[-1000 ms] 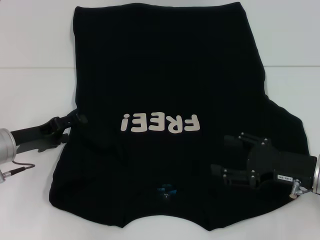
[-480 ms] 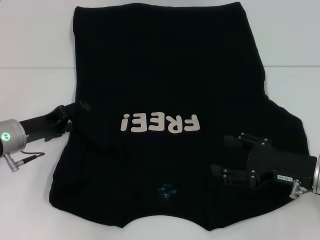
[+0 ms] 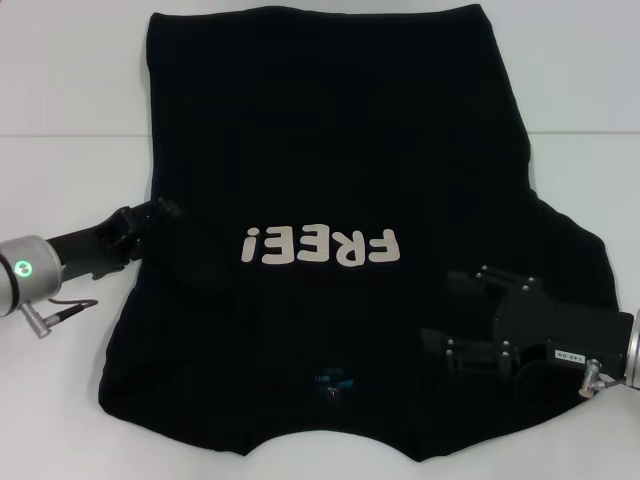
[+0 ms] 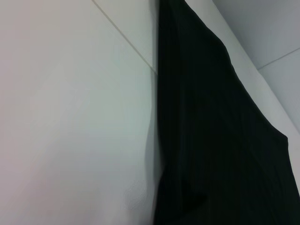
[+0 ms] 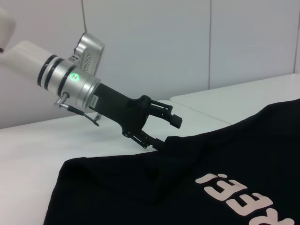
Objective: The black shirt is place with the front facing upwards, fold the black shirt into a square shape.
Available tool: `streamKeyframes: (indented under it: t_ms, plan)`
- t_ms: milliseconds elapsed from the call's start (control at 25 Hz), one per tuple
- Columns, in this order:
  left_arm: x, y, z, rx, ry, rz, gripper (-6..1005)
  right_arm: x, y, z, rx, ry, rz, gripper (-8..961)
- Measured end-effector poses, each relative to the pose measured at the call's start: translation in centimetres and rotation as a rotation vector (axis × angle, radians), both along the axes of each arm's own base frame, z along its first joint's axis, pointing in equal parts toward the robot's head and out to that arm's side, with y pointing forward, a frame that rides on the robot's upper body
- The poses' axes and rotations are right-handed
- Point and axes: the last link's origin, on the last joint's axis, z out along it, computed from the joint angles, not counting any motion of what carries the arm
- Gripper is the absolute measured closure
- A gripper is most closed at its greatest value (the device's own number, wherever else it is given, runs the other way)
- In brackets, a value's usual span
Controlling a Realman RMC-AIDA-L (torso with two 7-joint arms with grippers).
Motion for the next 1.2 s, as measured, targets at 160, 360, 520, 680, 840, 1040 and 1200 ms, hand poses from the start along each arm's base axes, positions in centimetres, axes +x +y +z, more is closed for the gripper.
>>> streamKeyframes:
  t_ms: [160,360,520,680,840,1040,1200]
  plan:
    - [0.6,0.4,-0.5,-0.007,-0.005,-0.006,65,0.0,0.0,0.0,-0.001,0.001,0.0,59]
    - [1.8,1.0,-0.8,0.003,-0.044,-0.026,65,0.1,-0.1,0.0,-0.001,0.002,-0.002,59]
    - [3.3,1.3,-1.3,0.009,-0.113,-0.052,64,0.1,-0.2,0.0,-0.002,0.003,-0.002,59]
    - [5.3,1.1,-2.2,-0.04,-0.195,-0.116,64,0.1,-0.2,0.0,-0.002,0.003,-0.003,59]
    - [6.3,0.7,-2.0,-0.054,-0.275,-0.157,64,0.2,-0.2,0.0,-0.001,0.003,-0.004,59]
    - [4.3,-0.3,-0.5,0.007,-0.339,-0.11,64,0.2,-0.1,0.0,0.003,0.001,-0.006,59]
    - [2.9,-1.5,1.1,0.049,-0.362,-0.125,65,0.2,-0.1,0.1,0.008,0.005,-0.011,59]
